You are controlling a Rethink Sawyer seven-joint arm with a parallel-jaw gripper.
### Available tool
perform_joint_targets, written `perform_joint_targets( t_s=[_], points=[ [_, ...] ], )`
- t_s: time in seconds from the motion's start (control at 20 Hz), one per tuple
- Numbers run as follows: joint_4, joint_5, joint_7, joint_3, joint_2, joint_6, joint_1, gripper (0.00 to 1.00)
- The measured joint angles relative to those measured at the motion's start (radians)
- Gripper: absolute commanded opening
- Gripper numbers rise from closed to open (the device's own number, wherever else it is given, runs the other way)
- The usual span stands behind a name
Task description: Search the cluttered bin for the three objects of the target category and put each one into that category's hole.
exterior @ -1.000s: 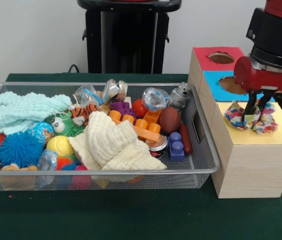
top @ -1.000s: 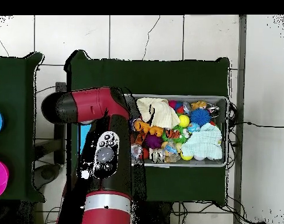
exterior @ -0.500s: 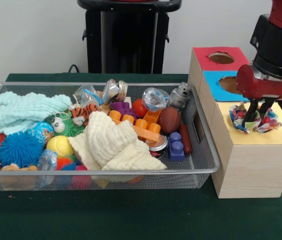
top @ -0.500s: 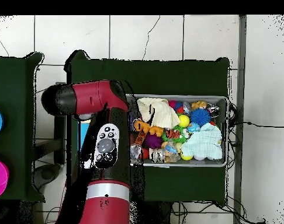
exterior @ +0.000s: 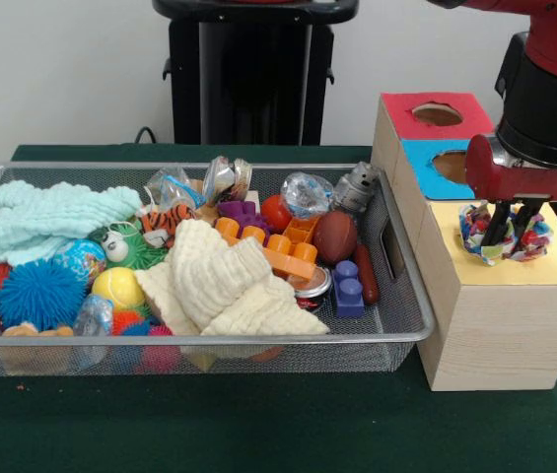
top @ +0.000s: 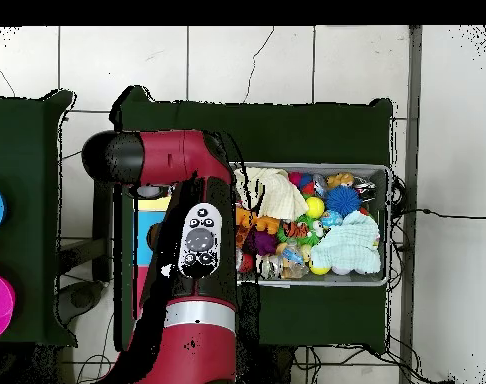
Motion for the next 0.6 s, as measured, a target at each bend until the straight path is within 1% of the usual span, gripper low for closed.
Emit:
perform_joint_targets(
  t_s=[0.35,0.6],
  points=[
    [0.002,0.035,0.0,0.003,0.005,0.0,-0.005,0.0],
    [0.043,0.066,0.0,0.015,0.005,-0.011,-0.01,0.0]
  ],
)
